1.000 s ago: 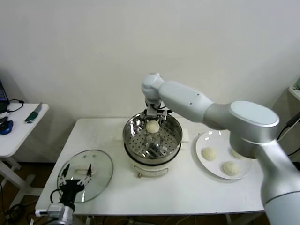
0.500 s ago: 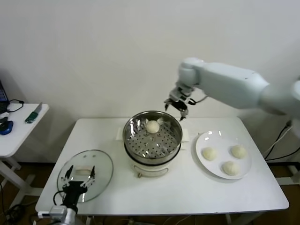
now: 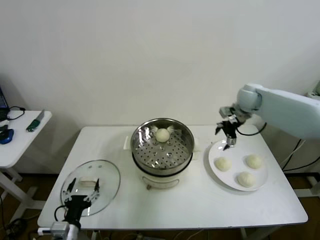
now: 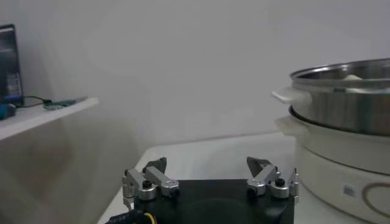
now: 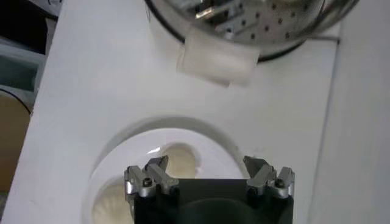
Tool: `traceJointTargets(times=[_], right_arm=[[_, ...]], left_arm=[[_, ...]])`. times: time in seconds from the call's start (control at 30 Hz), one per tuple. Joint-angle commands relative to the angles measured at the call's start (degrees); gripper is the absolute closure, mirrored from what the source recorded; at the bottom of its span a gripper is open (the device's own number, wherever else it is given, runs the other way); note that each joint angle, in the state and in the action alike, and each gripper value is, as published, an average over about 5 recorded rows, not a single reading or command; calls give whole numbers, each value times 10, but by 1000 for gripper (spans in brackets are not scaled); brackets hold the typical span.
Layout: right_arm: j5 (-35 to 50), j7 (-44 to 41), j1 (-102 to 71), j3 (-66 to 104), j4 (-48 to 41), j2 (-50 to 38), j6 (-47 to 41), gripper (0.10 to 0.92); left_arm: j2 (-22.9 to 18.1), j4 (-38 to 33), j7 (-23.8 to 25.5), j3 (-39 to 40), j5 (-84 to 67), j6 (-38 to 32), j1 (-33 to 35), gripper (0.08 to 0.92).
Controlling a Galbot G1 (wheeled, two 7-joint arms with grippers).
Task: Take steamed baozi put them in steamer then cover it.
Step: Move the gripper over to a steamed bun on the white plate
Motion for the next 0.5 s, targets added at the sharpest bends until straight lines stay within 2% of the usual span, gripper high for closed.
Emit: traceJointTargets(times=[0.03, 0.5], right_arm=[[-77, 3, -157, 110, -89, -20, -9, 203], [-115, 2, -216, 164, -163, 45, 4, 203]], left_arm=[[1, -3, -3, -5, -2, 5, -1, 177], [-8, 0, -6, -8, 3, 1, 6, 177]])
